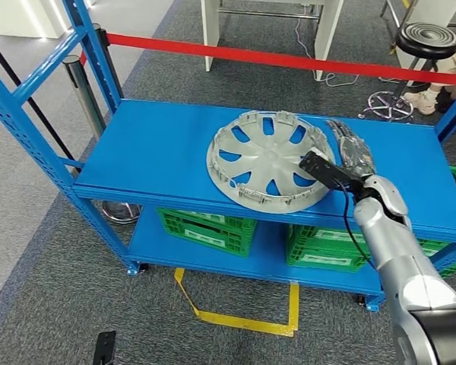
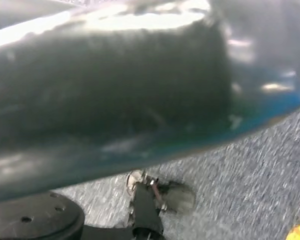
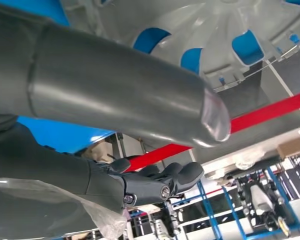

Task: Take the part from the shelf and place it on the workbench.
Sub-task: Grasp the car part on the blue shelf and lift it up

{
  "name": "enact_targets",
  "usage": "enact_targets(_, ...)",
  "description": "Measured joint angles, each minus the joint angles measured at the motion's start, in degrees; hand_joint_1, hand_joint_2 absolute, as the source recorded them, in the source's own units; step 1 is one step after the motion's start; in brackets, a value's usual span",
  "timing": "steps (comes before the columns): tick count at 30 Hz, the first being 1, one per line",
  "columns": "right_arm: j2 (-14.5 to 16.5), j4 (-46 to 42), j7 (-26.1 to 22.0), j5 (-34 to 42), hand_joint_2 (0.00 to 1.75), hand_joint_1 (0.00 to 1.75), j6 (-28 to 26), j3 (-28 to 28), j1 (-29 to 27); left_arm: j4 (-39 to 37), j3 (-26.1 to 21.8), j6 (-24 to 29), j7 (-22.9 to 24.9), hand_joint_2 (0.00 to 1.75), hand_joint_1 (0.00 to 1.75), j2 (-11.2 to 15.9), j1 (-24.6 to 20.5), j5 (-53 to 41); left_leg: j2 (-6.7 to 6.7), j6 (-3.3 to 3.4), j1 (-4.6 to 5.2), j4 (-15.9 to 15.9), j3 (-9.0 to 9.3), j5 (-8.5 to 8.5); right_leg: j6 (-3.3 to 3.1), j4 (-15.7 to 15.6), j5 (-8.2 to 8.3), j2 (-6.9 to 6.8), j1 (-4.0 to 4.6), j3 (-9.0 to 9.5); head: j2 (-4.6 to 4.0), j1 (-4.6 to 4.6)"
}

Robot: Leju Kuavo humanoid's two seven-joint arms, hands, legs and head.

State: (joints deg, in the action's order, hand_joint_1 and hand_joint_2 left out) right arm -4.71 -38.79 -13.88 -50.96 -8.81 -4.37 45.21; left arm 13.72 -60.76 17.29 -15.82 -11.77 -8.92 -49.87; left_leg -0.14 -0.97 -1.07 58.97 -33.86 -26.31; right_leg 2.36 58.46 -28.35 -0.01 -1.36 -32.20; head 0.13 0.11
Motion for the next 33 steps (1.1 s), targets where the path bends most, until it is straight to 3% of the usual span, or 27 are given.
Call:
enact_targets(4,2.7,3.4,0.6,-1.6,1.75,0.00,0.4,-3.0,2.9,-0.2,-0.1,-2.4,1.1,0.00,0.00,0.1,0.0,1.2,0.00,0.00,0.00,0.0,-0.06,0.00,0.00,0.0,0.00,0.03,0.00,-0.09,0.00,-0.01)
enact_targets(6,4.5,4.3,0.1,-1.0,1.75,0.00,1.1,-4.3,3.8,-0.3,-0.3,-2.5,1.1,0.00,0.00,0.1,0.0,1.3,0.00,0.00,0.00,0.0,-0.09,0.00,0.00,0.0,0.00,0.01,0.01,-0.12,0.00,-0.02)
enact_targets(9,7.5,4.7,0.1,-0.1,0.44,0.00,1.3,-5.7,4.7,-0.3,-0.5,-2.7,1.1,0.00,0.00,0.2,0.0,1.5,0.00,-0.01,-0.01,0.0,-0.11,0.00,0.00,0.0,0.00,0.01,0.02,-0.15,0.00,-0.01)
enact_targets(10,8.5,4.7,0.6,-0.1,0.44,0.00,1.1,-6.2,5.0,-0.3,-0.6,-3.0,1.1,0.00,0.00,0.2,0.0,1.7,0.01,-0.01,-0.02,0.0,-0.11,0.01,0.00,0.0,0.00,0.02,0.02,-0.16,0.00,-0.01)
enact_targets(13,10.9,4.4,2.9,-0.2,1.75,0.00,-0.1,-7.8,5.5,-0.3,-1.0,-3.9,1.0,0.00,0.00,0.1,0.0,2.5,0.01,-0.02,-0.03,0.0,-0.11,0.01,-0.01,0.0,-0.01,0.01,0.03,-0.17,0.00,-0.02)
enact_targets(17,13.8,1.8,5.9,1.9,1.75,0.00,-3.1,-9.3,3.5,-0.3,-2.5,-4.3,-0.1,0.00,0.00,0.2,0.2,5.3,0.00,-0.02,-0.03,0.0,-0.12,0.00,-0.03,0.0,-0.03,-0.01,0.04,-0.16,0.00,-0.01)
enact_targets(21,15.6,-6.3,7.0,7.5,0.00,0.00,-5.2,-11.8,-4.8,-0.3,-5.1,-3.9,-1.1,0.00,0.00,0.3,1.0,7.2,-0.03,-0.01,-0.03,0.0,-0.13,-0.04,-0.04,0.0,-0.09,-0.07,0.04,-0.18,0.00,-0.02)
enact_targets(25,15.7,-9.4,6.7,14.4,0.00,0.00,-3.5,-13.1,-9.8,-0.3,-6.2,-3.7,-1.1,0.00,0.00,0.4,1.4,7.1,-0.05,-0.02,-0.03,0.0,-0.23,-0.05,-0.05,0.0,-0.10,-0.04,0.04,-0.28,0.00,-0.01)
enact_targets(33,15.6,-7.3,8.2,14.8,0.00,0.00,-3.5,-14.4,-10.8,-0.3,-7.9,-4.0,-1.6,0.00,0.00,0.5,1.4,8.1,-0.03,-0.04,-0.03,0.0,-0.24,0.01,-0.06,0.0,-0.04,-0.03,0.04,-0.30,0.00,-0.01)
